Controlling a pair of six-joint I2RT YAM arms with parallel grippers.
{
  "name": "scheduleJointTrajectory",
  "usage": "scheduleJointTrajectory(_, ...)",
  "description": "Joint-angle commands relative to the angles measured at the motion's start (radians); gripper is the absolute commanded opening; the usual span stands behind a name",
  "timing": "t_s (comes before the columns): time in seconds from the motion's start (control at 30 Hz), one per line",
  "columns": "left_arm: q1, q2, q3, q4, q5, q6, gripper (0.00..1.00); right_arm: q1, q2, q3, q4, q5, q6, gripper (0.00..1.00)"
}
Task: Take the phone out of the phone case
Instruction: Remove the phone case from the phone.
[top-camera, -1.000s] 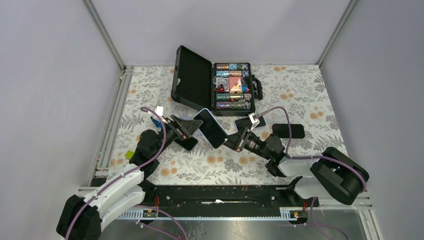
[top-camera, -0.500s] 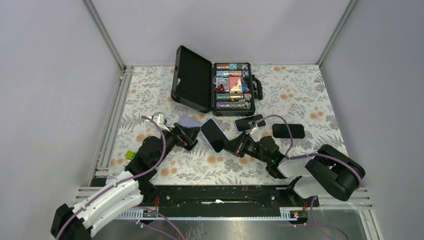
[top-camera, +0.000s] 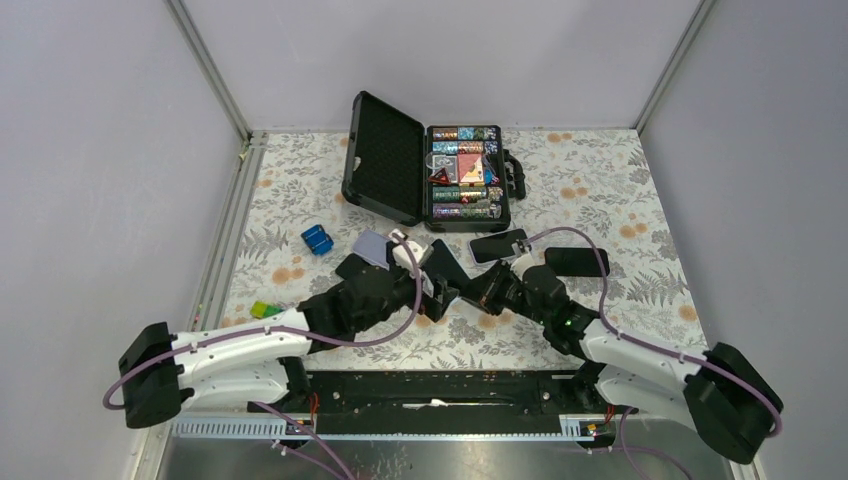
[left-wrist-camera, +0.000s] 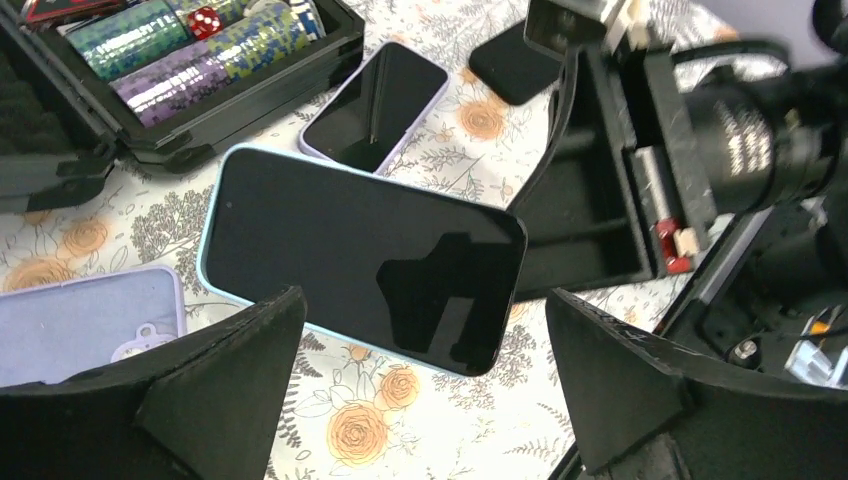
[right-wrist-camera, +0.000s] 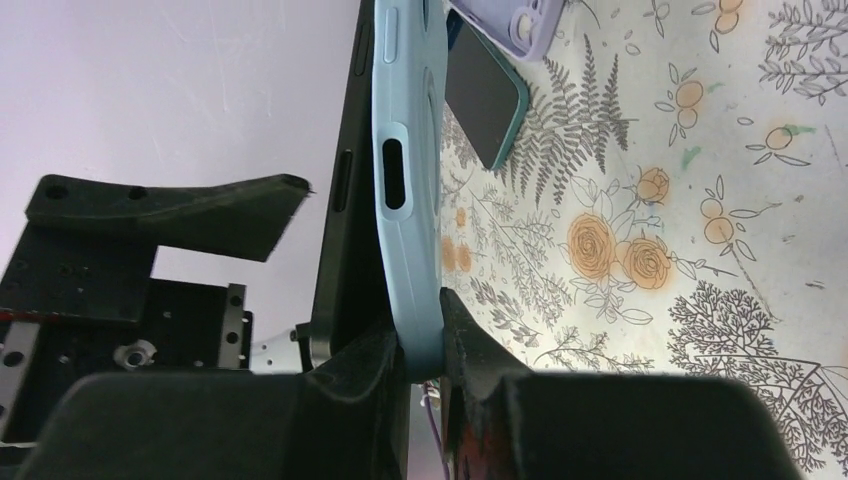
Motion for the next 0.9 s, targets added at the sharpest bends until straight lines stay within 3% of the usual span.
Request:
scheduleJointTrajectory(0.0, -0.026, 0.055, 0.074, -0.021, 0.027, 0.15, 0.96, -0.005, -0.116, 0.084, -0.176, 0.066, -0.031, 0.0)
scheduleJointTrajectory(0.5, -0.068, 0.175, 0.156, -0.083, 0.001, 0.186, 0.96, -0.006, -0.157, 0.077, -0.179, -0.009, 0.006, 0.0)
scheduleJointTrajectory(0.73, -0.068, 0.225, 0.213, -0.192, -0.143, 0.221, 0.94, -0.006, -0.212, 0.067, -0.198, -0.032, 0.005, 0.0)
scheduleJointTrajectory(0.87, -0.068, 0.254, 0.23, -0.21, -0.209, 0.204, 0.88, -0.006, -0.241, 0.066, -0.229, -0.027, -0.001, 0.0)
